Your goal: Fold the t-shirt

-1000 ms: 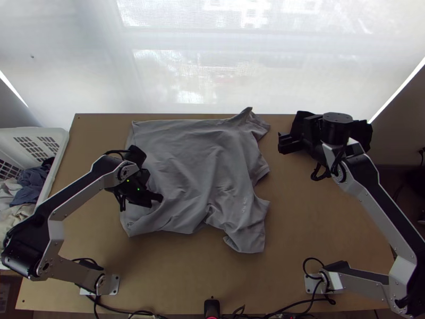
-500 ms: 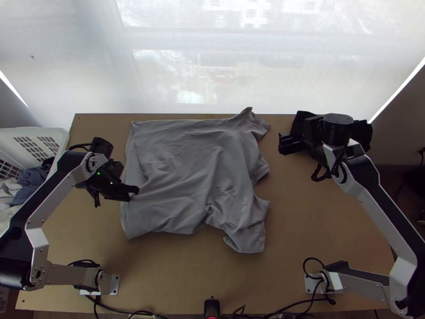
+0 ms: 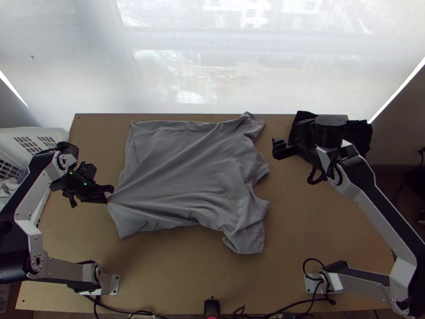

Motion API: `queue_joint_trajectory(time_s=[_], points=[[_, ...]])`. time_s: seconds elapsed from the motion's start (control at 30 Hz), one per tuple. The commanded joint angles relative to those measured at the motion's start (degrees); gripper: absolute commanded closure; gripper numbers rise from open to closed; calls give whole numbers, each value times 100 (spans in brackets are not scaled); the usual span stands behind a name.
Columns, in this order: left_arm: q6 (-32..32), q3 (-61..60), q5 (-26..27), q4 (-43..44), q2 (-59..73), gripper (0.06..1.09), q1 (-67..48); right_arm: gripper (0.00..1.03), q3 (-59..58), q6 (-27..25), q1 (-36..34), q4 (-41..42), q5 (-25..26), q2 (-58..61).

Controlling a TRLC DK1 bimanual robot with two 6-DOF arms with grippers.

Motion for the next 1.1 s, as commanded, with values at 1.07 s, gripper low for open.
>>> queue_joint_trajectory(time_s=[1.07], points=[[-379,-31,-10,214,247,105,-374,4,-2276,-835,4529,-3121,-122,-981]])
